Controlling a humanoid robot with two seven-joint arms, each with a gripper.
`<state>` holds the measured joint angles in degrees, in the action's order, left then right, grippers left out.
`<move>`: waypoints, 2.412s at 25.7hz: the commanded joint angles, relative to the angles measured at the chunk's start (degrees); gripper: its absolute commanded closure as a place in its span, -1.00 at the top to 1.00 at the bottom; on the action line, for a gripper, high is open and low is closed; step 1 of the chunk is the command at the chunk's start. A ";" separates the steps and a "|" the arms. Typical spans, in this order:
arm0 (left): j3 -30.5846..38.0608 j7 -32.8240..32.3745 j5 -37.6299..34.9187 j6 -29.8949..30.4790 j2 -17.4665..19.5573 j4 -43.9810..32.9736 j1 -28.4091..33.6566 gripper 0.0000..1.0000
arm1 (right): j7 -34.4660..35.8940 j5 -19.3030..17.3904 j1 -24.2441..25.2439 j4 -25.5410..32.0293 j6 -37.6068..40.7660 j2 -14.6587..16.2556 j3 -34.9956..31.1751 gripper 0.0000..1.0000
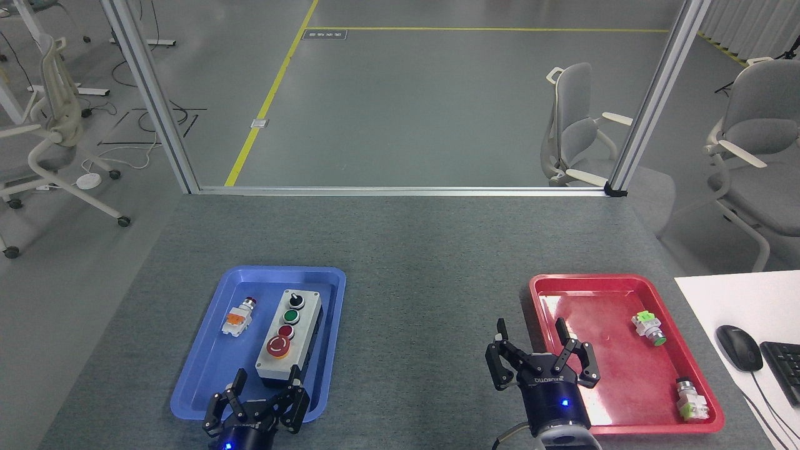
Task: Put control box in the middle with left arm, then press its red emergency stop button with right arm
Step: 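Close the left gripper on the near end of the grey control box, then lift the control box out of the tray and carry it toward the table middle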
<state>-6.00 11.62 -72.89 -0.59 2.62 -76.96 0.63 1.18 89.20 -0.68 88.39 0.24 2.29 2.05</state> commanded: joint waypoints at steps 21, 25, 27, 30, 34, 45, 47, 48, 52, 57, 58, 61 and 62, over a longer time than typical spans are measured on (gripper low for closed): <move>-0.32 0.69 -0.06 -0.82 -0.25 13.86 -9.07 0.98 | -0.04 -0.07 -0.11 0.12 1.08 -0.18 0.32 0.97; -0.41 0.69 -0.06 -0.82 -0.34 18.25 -12.06 0.98 | -0.04 0.01 -0.37 0.12 1.08 -0.18 0.23 0.97; -0.41 0.69 0.03 -0.64 -0.34 20.27 -13.29 0.98 | -0.04 0.01 -0.37 0.12 0.99 -0.18 0.32 0.97; -0.41 0.69 0.12 -0.38 -0.34 23.17 -14.87 0.98 | -0.04 0.01 -0.37 0.12 0.91 -0.36 0.32 0.97; -0.76 0.69 0.03 -0.20 -0.34 25.37 -16.54 0.97 | -0.04 0.01 -0.37 0.12 1.08 -0.45 0.23 0.97; -0.24 0.07 1.52 6.92 0.54 24.85 -17.59 -1.00 | 0.05 1.24 -0.37 0.12 0.82 -0.54 0.32 0.97; -0.06 0.34 2.05 7.09 0.72 23.00 -17.59 -1.00 | -0.04 1.24 -0.37 0.12 0.73 -0.45 0.32 0.97; 0.11 0.34 2.40 7.18 1.15 20.98 -17.33 -1.00 | -0.04 1.16 -0.37 0.12 0.73 -0.45 0.32 0.97; 1.61 -0.10 5.92 7.71 4.41 9.20 -13.90 -1.00 | 0.05 1.24 -0.37 0.21 0.99 -0.36 0.32 0.97; -0.24 -0.28 5.30 8.59 3.71 -0.29 -10.12 -1.00 | 0.05 1.16 -0.37 0.21 1.17 -0.27 0.32 0.97; -2.78 -0.28 5.30 8.50 3.44 -0.12 -10.21 -1.00 | 0.05 1.24 -0.37 0.21 1.17 -0.27 0.32 0.97; -10.34 -0.28 5.13 7.62 2.65 1.38 -12.41 -1.00 | 0.14 1.24 -0.28 0.21 1.17 -0.18 0.32 0.97; -12.27 -0.28 4.95 7.36 1.86 1.99 -13.28 -1.00 | 0.14 1.16 -0.28 0.21 1.17 -0.18 0.23 0.97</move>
<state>-14.75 11.16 -67.76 7.31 5.25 -75.48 -11.61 1.29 90.41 -1.00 88.57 1.42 2.08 2.35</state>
